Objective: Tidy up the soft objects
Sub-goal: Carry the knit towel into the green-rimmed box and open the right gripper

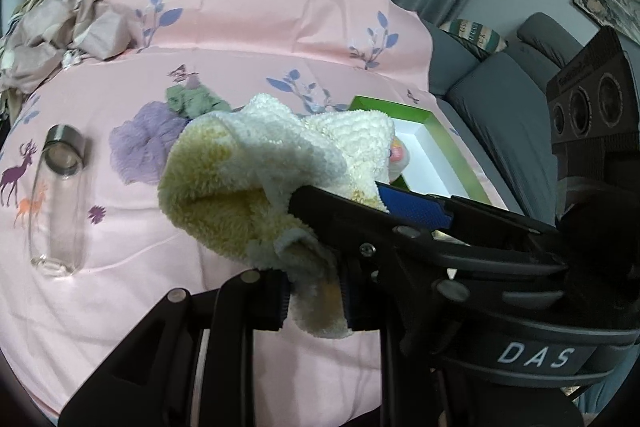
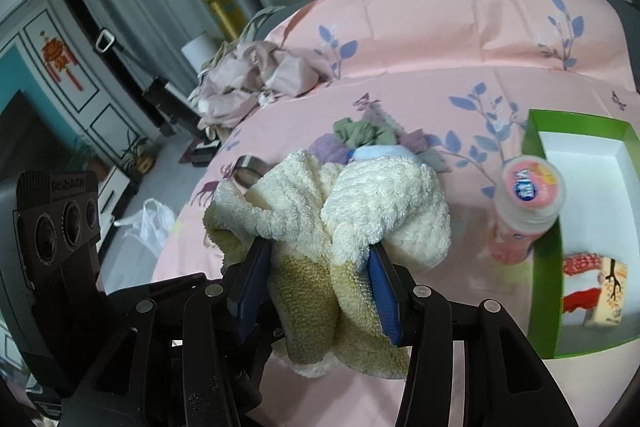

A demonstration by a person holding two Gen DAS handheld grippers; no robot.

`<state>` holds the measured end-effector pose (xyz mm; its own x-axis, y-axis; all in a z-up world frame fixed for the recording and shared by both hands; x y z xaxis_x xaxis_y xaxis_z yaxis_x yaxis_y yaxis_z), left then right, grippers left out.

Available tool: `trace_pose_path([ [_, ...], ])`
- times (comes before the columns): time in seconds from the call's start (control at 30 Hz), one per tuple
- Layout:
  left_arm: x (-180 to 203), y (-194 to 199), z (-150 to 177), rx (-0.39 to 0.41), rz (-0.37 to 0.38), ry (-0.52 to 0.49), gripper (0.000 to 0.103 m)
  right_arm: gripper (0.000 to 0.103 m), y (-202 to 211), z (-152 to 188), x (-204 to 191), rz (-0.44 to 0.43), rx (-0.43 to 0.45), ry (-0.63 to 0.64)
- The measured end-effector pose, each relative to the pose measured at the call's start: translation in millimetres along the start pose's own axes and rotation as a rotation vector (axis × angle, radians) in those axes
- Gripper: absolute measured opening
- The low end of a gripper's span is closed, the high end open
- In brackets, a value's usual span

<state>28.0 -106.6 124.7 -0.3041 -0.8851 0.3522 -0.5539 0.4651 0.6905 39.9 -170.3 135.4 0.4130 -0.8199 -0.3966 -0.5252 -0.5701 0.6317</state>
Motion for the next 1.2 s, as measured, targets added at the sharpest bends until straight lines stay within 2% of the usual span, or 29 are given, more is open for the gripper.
trace_pose_path([
  [0.33, 49.0, -20.1, -15.2, 0.009, 0.073, -0.096, 0.016, 0.050, 39.1, -6.3, 42.6, 0.059, 0.097, -0.054],
  [0.43, 71.0, -33.5, -21.0, -0.002, 0.108, -0.143, 0.017, 0.050, 53.4, -7.6, 65.0, 0.098, 0.130, -0.097],
  [0.67, 125.3, -64.7, -34.4, -0.036, 0.186, -0.227, 0.017, 0.050, 85.8, -5.0, 124.5, 0.107, 0.225, -0.256],
  [0.77, 147.0, -75.6, -39.3, -0.041, 0.188, -0.283, 0.017, 0.050, 101.4, -3.5, 146.0, 0.107, 0.279, -0.316],
  [0.9, 162.7, -90.2, -48.4, -0.053, 0.210, -0.303, 0.018, 0.050, 112.7, -7.5, 171.3, 0.111, 0.342, -0.365],
  [1.03, 171.8, -111.5, -51.1, -0.079, 0.206, -0.318, 0.018, 0.050, 112.8, -7.9, 196.6, 0.091, 0.359, -0.427],
  [1.17, 174.9, -136.5, -51.2, -0.113, 0.192, -0.310, 0.019, 0.045, 106.0, -7.3, 217.8, 0.125, 0.355, -0.485],
  [1.2, 176.1, -143.9, -49.7, -0.123, 0.179, -0.319, 0.019, 0.041, 103.8, -6.4, 222.4, 0.128, 0.352, -0.501],
])
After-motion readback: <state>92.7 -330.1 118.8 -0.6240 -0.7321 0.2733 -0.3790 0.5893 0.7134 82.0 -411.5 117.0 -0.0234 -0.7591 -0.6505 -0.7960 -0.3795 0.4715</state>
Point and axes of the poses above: each gripper's, at about its wrist camera, not at the fingertips, and y roughly against the way its jaws point, x to its right, z to its underside, the point moved 6 cm from there along -y, roughly the way its jaws point
